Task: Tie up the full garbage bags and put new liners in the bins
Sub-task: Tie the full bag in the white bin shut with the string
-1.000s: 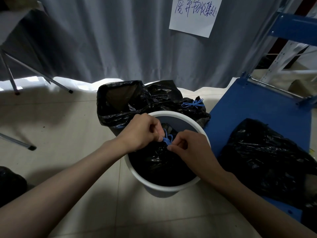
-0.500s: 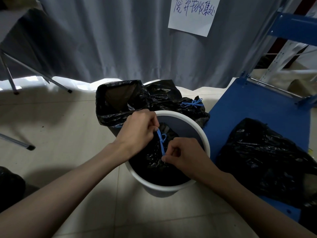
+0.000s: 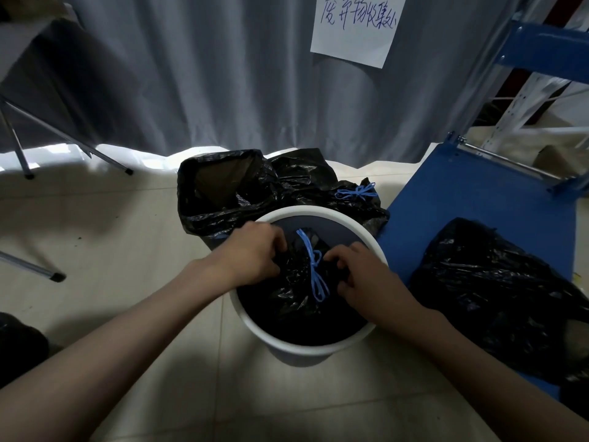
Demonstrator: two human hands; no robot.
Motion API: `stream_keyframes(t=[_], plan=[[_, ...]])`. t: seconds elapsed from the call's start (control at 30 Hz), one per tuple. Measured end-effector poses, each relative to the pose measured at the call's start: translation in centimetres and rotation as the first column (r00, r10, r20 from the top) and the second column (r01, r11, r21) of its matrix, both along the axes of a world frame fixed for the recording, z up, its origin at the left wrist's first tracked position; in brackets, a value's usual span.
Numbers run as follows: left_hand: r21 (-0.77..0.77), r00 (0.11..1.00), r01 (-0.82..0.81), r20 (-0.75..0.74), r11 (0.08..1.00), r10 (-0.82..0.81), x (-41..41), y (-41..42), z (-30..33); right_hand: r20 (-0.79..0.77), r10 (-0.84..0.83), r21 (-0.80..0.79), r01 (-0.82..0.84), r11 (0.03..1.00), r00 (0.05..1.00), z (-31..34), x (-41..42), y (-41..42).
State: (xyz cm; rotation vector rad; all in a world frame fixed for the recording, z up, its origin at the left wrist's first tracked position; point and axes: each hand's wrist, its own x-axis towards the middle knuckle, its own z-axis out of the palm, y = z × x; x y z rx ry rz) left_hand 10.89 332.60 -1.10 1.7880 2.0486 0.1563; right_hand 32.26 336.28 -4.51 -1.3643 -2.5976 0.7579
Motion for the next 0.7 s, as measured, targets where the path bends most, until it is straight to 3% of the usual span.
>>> stream_keyframes(t=[0.13,0.27,0.47,0.7], plan=[[-0.111,0.988,0.071,-0.131,0.991,-0.085,1.9,-0.7,-2.8,0.102,0.042,-0.063,-0.035,0.997,0.994,-1.0,-0.5,-0.5],[-0.136,0.992,0.078,-0.083,0.988,-0.09,3.4,-1.3,-4.5,0.025,0.033,-0.065,-0.031,0.997,0.999,-1.1,-1.3,-0.9],[0.155,0.992,-0.087,0.103,0.984,0.072,2.9,0.2,0.6,-0.244,-0.04,0.004,0.042,0.999,0.969,0.5,-1.3,-0.8],[0.288,0.936,-0.266,0.304,0.92,0.175,2.6,0.1,5.6,-0.456,-0.12,-0.002,0.134,0.991,0.882,4.8,-1.8,-1.9]])
